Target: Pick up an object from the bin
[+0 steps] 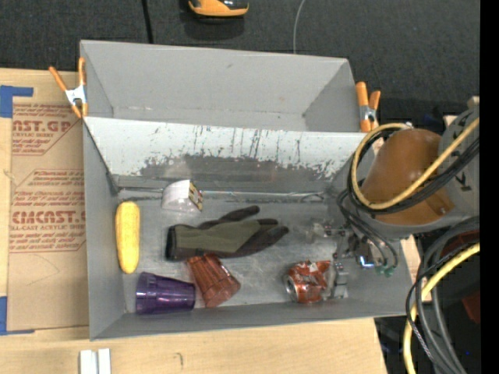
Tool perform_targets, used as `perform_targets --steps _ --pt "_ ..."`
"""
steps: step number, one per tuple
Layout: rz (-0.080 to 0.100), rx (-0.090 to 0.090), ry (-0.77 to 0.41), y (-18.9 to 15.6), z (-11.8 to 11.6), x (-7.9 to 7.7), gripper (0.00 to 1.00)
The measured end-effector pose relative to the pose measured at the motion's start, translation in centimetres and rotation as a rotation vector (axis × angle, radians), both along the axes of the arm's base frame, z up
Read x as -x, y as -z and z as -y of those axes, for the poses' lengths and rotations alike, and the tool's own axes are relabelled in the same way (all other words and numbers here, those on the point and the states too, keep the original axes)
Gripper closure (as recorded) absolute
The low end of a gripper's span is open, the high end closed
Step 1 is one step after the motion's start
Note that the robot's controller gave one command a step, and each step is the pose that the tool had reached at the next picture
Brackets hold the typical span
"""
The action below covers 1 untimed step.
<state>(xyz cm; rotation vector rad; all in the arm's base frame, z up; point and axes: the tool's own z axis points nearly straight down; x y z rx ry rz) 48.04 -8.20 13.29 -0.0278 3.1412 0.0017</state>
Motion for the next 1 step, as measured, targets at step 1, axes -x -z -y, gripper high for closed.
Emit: perform_targets --steps 1 --pt "0.006 0.000 0.047 6.49 0.52 -0.32 0.00"
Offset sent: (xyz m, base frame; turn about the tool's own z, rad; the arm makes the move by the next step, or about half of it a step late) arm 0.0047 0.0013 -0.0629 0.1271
